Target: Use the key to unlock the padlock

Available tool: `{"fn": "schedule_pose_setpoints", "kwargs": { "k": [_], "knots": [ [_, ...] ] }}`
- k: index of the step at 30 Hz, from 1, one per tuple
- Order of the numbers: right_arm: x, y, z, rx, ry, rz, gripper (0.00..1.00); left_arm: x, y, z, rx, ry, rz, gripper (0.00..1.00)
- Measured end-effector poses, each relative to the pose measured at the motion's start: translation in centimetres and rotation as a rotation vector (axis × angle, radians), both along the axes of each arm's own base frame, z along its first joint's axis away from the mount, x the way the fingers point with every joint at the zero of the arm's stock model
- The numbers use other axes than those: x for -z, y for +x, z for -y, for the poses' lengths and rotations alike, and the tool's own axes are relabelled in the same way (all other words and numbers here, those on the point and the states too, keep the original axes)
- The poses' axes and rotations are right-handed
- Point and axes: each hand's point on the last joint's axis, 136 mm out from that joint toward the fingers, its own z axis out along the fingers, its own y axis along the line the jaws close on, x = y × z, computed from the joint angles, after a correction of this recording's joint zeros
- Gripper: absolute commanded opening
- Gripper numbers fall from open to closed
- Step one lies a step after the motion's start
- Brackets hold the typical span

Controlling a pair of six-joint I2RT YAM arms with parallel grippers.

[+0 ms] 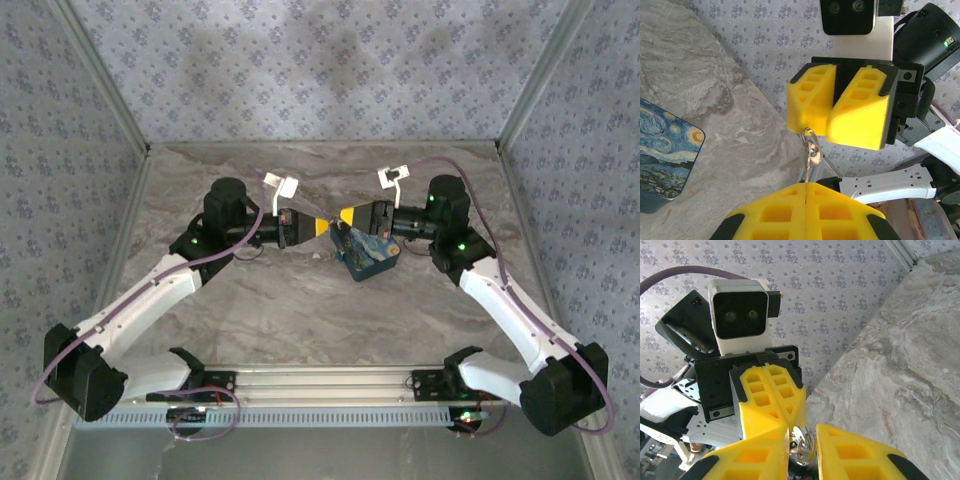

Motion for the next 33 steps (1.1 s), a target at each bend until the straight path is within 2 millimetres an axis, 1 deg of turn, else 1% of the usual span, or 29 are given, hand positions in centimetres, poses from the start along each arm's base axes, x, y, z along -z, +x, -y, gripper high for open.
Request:
{"fn": "schedule_pose_setpoints", "kwargs": {
  "k": [3,5,7,9,13,16,20,24,28,29,32,33],
  "knots": [
    [0.0,0.0,0.0,0.002,0.000,-0.001,0.33,0.0,0.0,0.0,0.003,0.001,0.005,0.00],
    [0.0,0.1,0.1,0.003,0.001,-0.002,0.38,0.0,0.0,0.0,0.003,0.001,0.005,0.00],
    [0.0,0.2,0.1,0.007,0.000,-0.001,0.40,0.0,-0.1,0.0,0.004,0.001,0.005,0.00],
    [0.0,0.4,0.3,0.016,0.000,-0.001,0.44,0.0,-0.1,0.0,0.004,0.001,0.006,0.00],
    [0.0,0.6,0.6,0.028,-0.001,0.002,0.44,0.0,-0.2,0.0,0.011,0.001,0.004,0.00],
    [0.1,0.4,0.6,0.018,-0.006,0.000,0.44,0.0,-0.5,0.1,0.028,0.003,0.001,0.00],
    [0.3,-0.4,-0.2,-0.028,-0.021,0.001,0.45,-0.2,-1.0,0.2,0.049,0.003,0.000,0.00],
    [0.2,-1.2,-1.0,-0.073,-0.025,0.008,0.42,-0.4,-1.1,0.2,0.056,0.002,0.002,0.00],
    [0.2,-1.5,-1.1,-0.092,-0.028,0.011,0.36,-0.4,-1.1,0.2,0.057,0.005,0.005,0.00],
    [0.2,-1.6,-1.1,-0.095,-0.032,0.015,0.32,-0.3,-1.1,0.2,0.057,0.008,0.003,0.00],
    [0.3,-1.7,-1.1,-0.101,-0.042,0.024,0.27,-0.1,-1.2,0.2,0.058,0.015,0.000,0.00],
    [0.4,-1.7,-1.1,-0.102,-0.046,0.023,0.24,-0.1,-1.2,0.2,0.058,0.015,0.000,0.00]
  ]
}}
